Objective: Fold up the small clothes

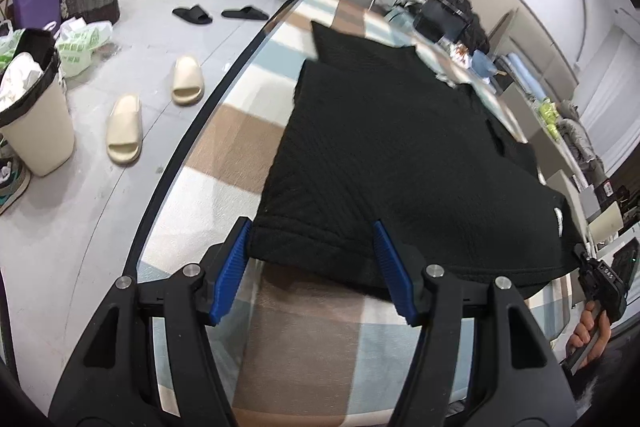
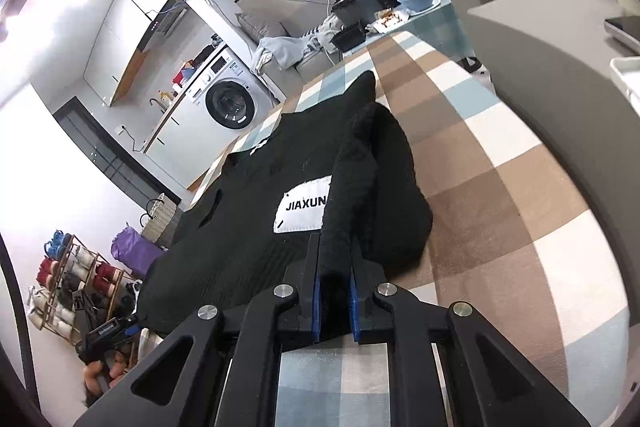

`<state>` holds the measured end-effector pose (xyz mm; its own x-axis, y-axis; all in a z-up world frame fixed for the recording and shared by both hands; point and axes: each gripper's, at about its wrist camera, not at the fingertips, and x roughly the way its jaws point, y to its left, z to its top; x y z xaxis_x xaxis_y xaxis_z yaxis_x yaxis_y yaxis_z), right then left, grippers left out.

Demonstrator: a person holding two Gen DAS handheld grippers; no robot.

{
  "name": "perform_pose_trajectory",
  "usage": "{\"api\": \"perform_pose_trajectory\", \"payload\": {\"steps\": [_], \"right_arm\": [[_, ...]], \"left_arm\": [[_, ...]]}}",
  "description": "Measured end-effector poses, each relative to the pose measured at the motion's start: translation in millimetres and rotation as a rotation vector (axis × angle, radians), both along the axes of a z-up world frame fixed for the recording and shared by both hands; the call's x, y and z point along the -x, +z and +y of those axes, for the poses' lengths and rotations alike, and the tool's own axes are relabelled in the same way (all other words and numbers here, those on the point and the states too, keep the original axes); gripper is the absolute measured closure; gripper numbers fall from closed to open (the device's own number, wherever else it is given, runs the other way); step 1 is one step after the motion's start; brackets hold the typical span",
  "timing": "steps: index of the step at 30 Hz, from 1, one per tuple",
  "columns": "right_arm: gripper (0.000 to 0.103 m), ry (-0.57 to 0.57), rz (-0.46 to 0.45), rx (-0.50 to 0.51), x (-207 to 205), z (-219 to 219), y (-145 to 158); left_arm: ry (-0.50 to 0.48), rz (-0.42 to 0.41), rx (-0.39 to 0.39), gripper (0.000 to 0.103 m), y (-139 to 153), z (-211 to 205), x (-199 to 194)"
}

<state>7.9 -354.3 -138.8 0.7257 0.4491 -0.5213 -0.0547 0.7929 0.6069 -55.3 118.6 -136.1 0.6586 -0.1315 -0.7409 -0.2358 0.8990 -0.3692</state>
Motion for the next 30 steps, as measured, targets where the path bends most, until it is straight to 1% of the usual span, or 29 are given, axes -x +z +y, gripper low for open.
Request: {"api": "perform_pose_trajectory", "payload": {"steps": [4,5,6,8,9,10,11,12,13,14,16,17,18,20,23,26,28,30], "right_arm": [[0.083,-0.005,0.016,-0.016,1,-2,-3],[0.078,-0.005,0.017,-0.022,1,-2,-3],[0.075,-0.005,0.017,-0.029,1,-3,-3],[0.073,-0.001,0.013,-0.035,2,-2,-3],[0.070,-0.001,0.015,-0.032,1,0,-3],[0.068,-0.004,0.014,-0.032,1,0,-4],[0.066,-0.004,0.015,-0.037,0,1,-4],[0.065,-0.006,0.019,-0.038,-1,2,-5],[0.065,-0.016,0.025,-0.038,-2,3,-6],[0.065,-0.020,0.030,-0.037,-4,4,-6],[0.065,-0.038,0.043,-0.028,-7,5,-7],[0.070,-0.047,0.045,-0.030,-7,4,-6],[0.082,-0.072,0.047,-0.024,-8,4,-5],[0.095,-0.117,0.043,0.009,-8,3,1],[0.097,-0.138,-0.002,0.006,-11,1,15],[0.097,-0.146,-0.043,0.008,-22,1,36],[0.097,-0.158,-0.078,0.007,-38,2,52],[0.097,-0.185,-0.107,0.024,-58,4,65]], "left_arm": [[-0.036,-0.119,0.001,0.045,21,-9,8],[-0.039,-0.135,0.002,0.045,24,-10,8],[-0.043,-0.143,0.004,0.045,26,-11,8],[-0.034,-0.132,0.002,0.045,25,-12,2],[-0.030,-0.124,0.005,0.046,24,-12,-1],[-0.023,-0.110,0.009,0.049,21,-12,-5],[-0.010,-0.100,0.015,0.057,18,-11,-9],[-0.001,-0.096,0.017,0.061,16,-11,-12],[0.012,-0.084,0.015,0.071,13,-10,-17],[0.021,-0.078,0.015,0.085,11,-10,-19],[0.036,-0.076,0.029,0.096,6,-8,-24],[0.037,-0.083,0.039,0.097,5,-6,-25],[0.036,-0.096,0.047,0.098,8,-5,-26],[0.042,-0.122,0.058,0.098,13,-3,-28],[0.051,-0.165,0.074,0.098,27,4,-31],[0.054,-0.204,0.078,0.098,45,12,-44],[0.045,-0.236,0.070,0.098,58,15,-57],[0.044,-0.261,0.042,0.098,70,17,-75]]}}
